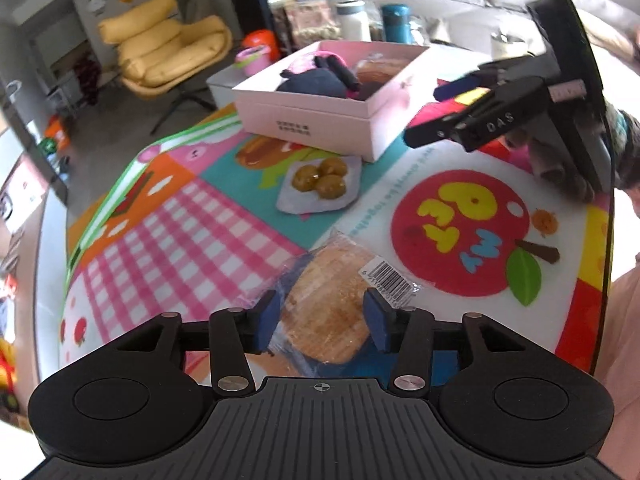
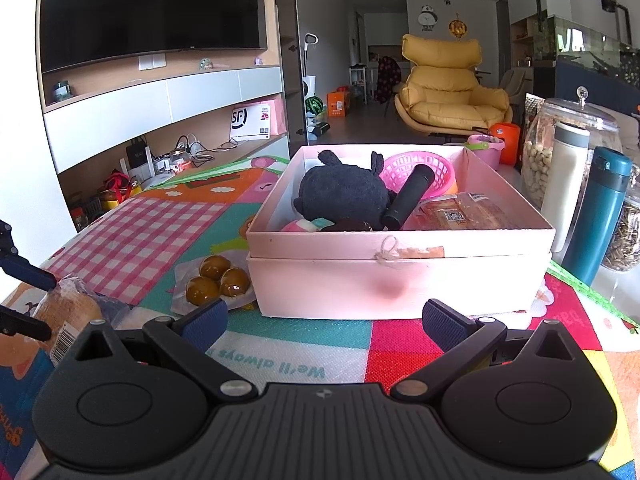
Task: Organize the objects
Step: 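Grasp the wrapped round bun on the mat with the left tool, then grasp the white tray of brown balls with the right tool while the left tool holds the bun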
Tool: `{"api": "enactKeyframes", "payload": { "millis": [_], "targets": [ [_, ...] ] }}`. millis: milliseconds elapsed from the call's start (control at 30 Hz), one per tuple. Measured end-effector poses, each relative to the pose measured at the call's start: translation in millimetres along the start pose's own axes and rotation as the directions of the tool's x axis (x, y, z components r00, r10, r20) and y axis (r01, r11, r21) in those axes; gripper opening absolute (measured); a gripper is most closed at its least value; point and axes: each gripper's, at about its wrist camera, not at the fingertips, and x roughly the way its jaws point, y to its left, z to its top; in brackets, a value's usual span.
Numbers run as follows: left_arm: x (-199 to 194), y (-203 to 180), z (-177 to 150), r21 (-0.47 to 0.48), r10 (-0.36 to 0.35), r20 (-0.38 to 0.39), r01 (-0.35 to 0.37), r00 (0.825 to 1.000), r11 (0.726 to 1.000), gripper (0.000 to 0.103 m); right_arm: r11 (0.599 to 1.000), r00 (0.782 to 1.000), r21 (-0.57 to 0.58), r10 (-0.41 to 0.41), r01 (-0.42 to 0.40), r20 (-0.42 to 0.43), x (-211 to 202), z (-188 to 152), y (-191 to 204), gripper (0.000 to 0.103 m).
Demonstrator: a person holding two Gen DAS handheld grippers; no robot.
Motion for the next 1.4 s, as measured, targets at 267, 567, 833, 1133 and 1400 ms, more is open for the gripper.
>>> {"api": "enactKeyframes", "payload": {
  "millis": [267, 567, 833, 1133, 1400],
  "targets": [
    [24.8, 7.7, 9.0, 0.001, -0.038, -0.052, 0.038, 0.998, 0.999, 0.08, 1.0, 1.0, -0.001, 0.005, -0.005, -0.003, 0.3, -0.1, 0.6, 0.103],
    [38.0, 16.6, 1.9, -0.28, 0.052, 0.109, -0.02, 0.993, 0.96, 0.076, 1.0, 1.0, 0.003, 0.005, -0.005, -0.008, 1.3, -0.1, 0.6, 0.103],
    [50.8, 27.5, -5.6, -0.597, 0.185, 0.217, -0.02, 0.959, 0.802, 0.066, 0.997, 0.993, -0.048, -0.07, 0.065, -0.1, 16.2, 2.7, 11.5, 0.103],
    [26.6, 23.1, -27.8, -0.619, 0.291, 0.177, -0.123, 0.94, 0.776, 0.064, 0.98, 0.986, -0.188, -0.091, 0.064, -0.143, 9.2, -6.0, 58.8, 0.103],
    [6.5, 54.4, -74.6, -0.792, 0.435, 0.173, -0.137, 0.884, 0.594, 0.063, 0.994, 0.972, -0.101, 0.026, -0.051, -0.232, 40.0, 5.5, 99.3, 0.103]
  ]
}}
